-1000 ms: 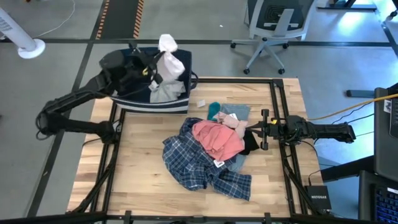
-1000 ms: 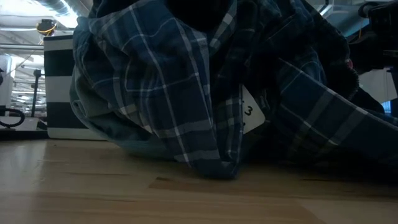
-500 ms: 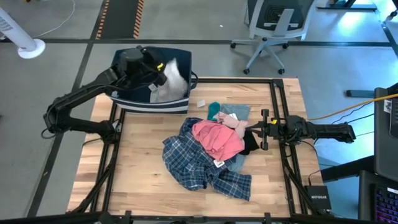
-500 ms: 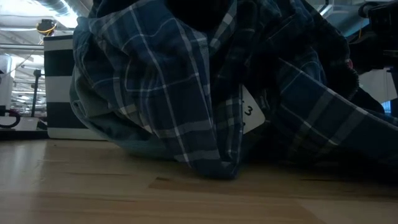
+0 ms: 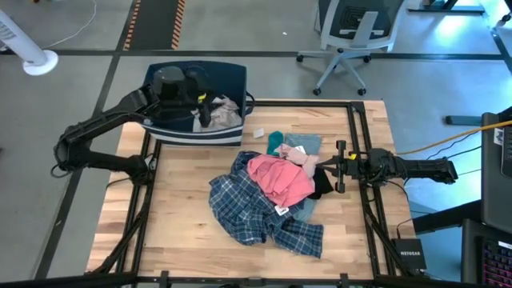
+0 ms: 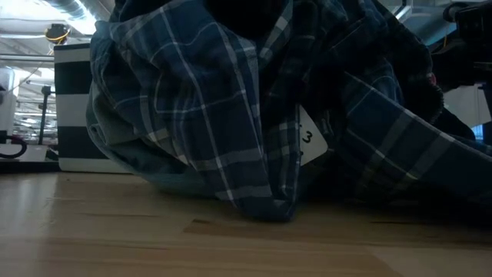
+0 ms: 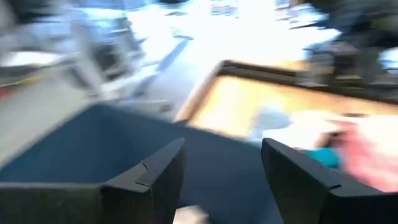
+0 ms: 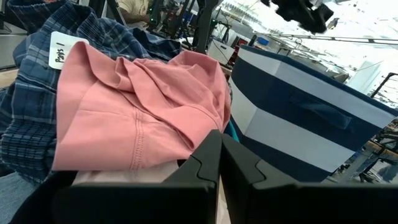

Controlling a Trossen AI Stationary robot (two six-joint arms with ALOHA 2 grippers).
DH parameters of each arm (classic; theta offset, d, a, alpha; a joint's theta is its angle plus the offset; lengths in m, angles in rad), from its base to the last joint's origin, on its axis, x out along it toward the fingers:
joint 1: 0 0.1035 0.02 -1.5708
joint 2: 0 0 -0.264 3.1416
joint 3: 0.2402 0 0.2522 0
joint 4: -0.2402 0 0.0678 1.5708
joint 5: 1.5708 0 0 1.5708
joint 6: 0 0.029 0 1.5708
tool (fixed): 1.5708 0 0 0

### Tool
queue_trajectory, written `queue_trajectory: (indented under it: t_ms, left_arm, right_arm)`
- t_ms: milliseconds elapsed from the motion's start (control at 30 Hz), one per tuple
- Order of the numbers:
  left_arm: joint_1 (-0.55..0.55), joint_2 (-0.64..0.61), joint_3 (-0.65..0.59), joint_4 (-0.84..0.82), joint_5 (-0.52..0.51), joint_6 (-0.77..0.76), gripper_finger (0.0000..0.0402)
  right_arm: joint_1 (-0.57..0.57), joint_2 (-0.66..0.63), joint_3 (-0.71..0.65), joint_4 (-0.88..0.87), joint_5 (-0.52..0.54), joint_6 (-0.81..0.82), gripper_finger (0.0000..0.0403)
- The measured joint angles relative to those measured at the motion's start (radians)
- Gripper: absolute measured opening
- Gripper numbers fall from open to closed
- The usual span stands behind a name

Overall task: Sort clothes
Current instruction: Put the pink underwear into the blue laundry bin

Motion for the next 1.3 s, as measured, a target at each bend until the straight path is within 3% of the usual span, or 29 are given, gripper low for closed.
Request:
queue_trajectory:
  t_ms: [200,567,700,1300]
  left_arm:
    - [-0.169,0.023,-0.004,0.034,0.05,-0.017,0.0218]
    - [-0.402,0.174,-0.005,0.101,-0.087,-0.022,0.0214]
    - [-0.442,0.246,-0.005,0.147,-0.147,-0.022,0.0214]
    - [-0.507,0.482,-0.005,0.213,-0.156,-0.074,0.0214]
  right_arm:
    - [0.0,0.0,0.0,0.0,0.0,0.0,0.0017]
    - [0.0,0.0,0.0,0.0,0.0,0.0,0.0017]
    - [0.0,0.0,0.0,0.0,0.0,0.0,0.0017]
    - [0.0,0.0,0.0,0.0,0.0,0.0,0.0017]
